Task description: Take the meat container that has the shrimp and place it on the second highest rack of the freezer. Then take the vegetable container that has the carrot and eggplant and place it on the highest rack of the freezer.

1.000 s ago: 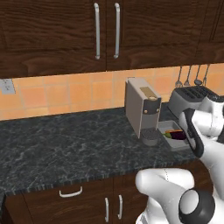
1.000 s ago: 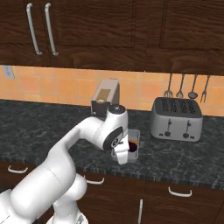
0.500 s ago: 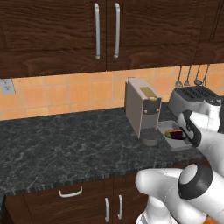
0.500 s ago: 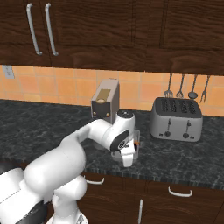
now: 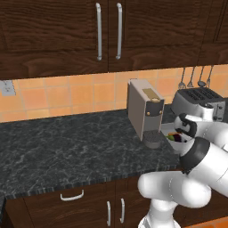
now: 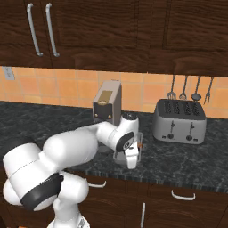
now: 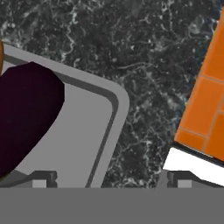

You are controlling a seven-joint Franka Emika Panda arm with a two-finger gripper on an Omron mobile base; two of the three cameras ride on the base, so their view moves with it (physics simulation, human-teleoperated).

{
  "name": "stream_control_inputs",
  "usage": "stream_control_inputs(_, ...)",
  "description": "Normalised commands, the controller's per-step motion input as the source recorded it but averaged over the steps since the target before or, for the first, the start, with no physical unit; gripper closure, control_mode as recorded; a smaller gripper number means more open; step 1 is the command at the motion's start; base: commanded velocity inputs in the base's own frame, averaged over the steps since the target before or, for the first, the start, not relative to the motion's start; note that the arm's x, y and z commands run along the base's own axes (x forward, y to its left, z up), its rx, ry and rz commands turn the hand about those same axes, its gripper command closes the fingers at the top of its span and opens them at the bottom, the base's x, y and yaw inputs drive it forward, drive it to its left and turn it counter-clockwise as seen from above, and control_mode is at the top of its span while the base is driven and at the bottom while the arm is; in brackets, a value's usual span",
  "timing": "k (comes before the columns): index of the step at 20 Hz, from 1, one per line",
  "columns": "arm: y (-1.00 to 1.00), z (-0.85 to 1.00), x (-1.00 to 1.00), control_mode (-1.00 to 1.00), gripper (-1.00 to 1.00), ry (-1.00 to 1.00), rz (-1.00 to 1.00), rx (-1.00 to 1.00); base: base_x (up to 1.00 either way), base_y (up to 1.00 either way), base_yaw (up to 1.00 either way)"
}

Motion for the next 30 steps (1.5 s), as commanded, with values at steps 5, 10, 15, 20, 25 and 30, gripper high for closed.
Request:
stream_control_inputs(5,-0.04,-0.39,0.23,-1.00,-1.00,0.02,0.00,0.00,0.00,0.00,0.00)
stream_control_inputs(10,0.00,-0.27,0.23,-1.00,-1.00,0.01,0.00,0.00,0.00,0.00,0.00)
stream_control_inputs(15,-0.02,-0.31,0.01,-1.00,-1.00,0.00,0.00,0.00,0.00,0.00,0.00)
stream_control_inputs(20,0.00,-0.17,-0.01,-1.00,-1.00,0.00,0.00,0.00,0.00,0.00,0.00)
stream_control_inputs(25,0.00,-0.12,0.00,-1.00,-1.00,0.00,0.00,0.00,0.00,0.00,0.00)
stream_control_inputs(30,0.00,0.00,0.00,-1.00,-1.00,0.00,0.00,0.00,0.00,0.00,0.00)
